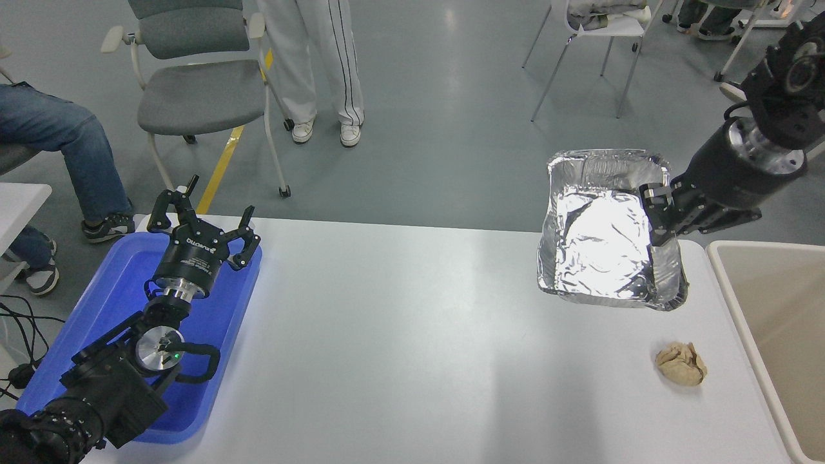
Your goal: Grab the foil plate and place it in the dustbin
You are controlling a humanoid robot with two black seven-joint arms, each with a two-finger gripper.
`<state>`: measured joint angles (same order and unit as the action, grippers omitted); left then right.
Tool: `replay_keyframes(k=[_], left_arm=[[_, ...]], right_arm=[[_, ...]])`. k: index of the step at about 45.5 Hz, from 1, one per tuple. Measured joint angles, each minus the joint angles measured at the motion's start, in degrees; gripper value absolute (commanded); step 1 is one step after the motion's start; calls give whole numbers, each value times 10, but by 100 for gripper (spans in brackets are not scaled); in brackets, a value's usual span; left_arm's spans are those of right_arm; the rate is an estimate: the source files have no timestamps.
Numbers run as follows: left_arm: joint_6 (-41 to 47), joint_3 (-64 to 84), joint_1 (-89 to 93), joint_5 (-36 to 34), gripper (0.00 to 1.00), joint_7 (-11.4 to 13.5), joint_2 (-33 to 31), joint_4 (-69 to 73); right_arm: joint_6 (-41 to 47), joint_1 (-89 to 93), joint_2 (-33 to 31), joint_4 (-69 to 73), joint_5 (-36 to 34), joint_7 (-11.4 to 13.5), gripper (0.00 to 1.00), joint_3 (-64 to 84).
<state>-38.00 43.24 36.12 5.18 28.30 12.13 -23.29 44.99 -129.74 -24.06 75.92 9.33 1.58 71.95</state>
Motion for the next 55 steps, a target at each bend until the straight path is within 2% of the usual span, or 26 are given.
replay_keyframes(k=[31,55], left_arm=[[-1,0,0,0,100,0,0,0],[0,0,0,0,100,0,0,0]], right_arm=[[0,-42,-21,-6,5,0,0,60],[0,-41,-126,-52,25,0,0,192]])
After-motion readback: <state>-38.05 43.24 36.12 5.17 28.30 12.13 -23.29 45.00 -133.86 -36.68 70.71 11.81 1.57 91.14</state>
